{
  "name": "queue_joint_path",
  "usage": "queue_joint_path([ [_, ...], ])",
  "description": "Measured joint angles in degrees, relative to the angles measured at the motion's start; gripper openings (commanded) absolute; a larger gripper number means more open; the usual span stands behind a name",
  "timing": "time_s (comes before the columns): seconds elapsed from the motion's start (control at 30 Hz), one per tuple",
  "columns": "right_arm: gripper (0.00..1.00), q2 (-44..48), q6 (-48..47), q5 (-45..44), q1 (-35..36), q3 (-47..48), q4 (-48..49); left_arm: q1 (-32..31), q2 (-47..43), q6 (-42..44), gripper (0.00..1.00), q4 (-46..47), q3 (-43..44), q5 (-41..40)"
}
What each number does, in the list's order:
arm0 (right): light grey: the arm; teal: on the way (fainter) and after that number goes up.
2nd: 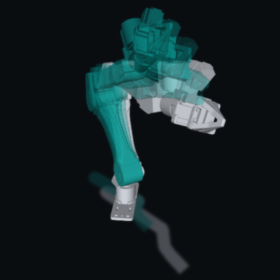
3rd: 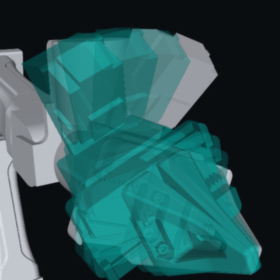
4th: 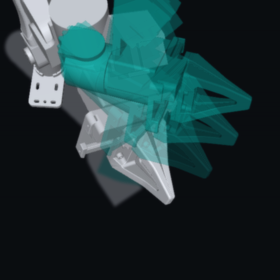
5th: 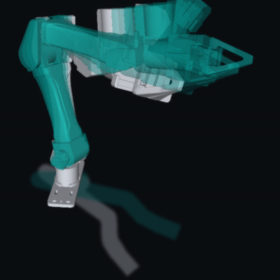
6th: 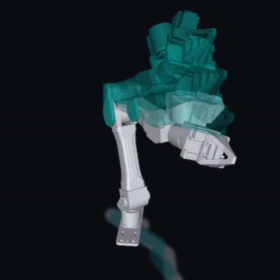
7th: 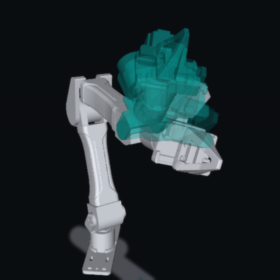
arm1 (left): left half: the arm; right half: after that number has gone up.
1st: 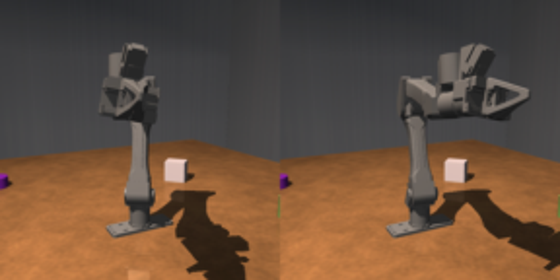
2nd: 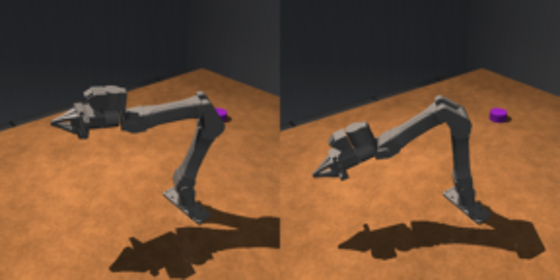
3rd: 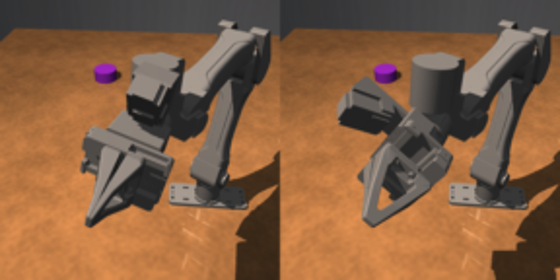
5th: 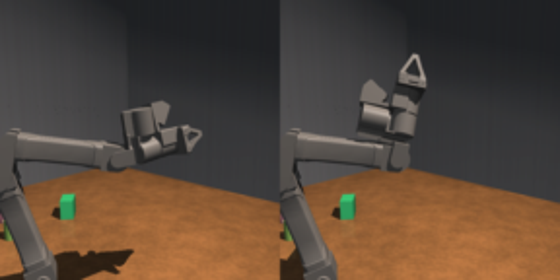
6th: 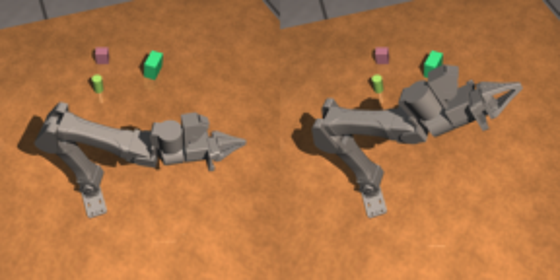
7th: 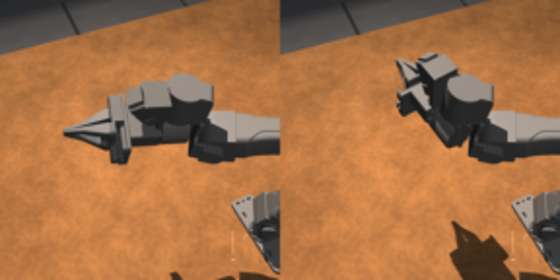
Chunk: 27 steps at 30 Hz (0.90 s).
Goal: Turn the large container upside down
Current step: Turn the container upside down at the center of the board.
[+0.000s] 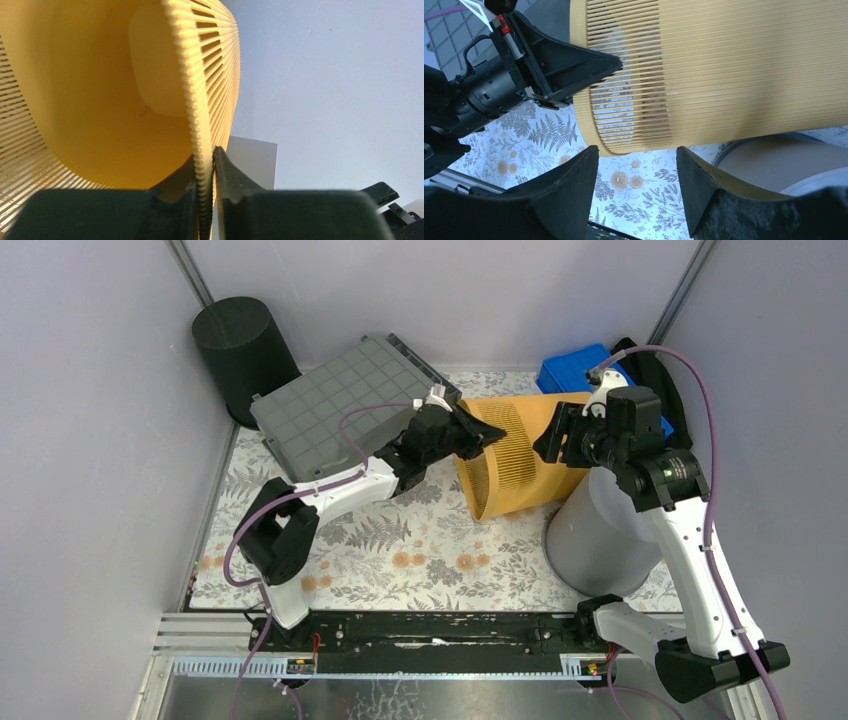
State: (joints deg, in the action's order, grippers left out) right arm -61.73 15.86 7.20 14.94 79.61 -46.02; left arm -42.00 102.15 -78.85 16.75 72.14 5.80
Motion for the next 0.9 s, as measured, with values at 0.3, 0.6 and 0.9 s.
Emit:
queue_joint_path([
  [0.3,0.65,0.7,-0.3,0.6,0.0,0.0,0.0,1.7,0.0,0.3,0.0,0.5,0.3,5.9],
  [0.6,0.64,0.8,-0.2,2.7,0.0,3.7,-2.9,4.7,-5.4,-3.6,0.0,15.9,-12.4,9.6],
  [0.9,0.64,0.5,-0.2,5.4,-0.1,18.8,-7.9,5.4,-2.4,-9.3,0.0,32.5,-13.9,9.2],
])
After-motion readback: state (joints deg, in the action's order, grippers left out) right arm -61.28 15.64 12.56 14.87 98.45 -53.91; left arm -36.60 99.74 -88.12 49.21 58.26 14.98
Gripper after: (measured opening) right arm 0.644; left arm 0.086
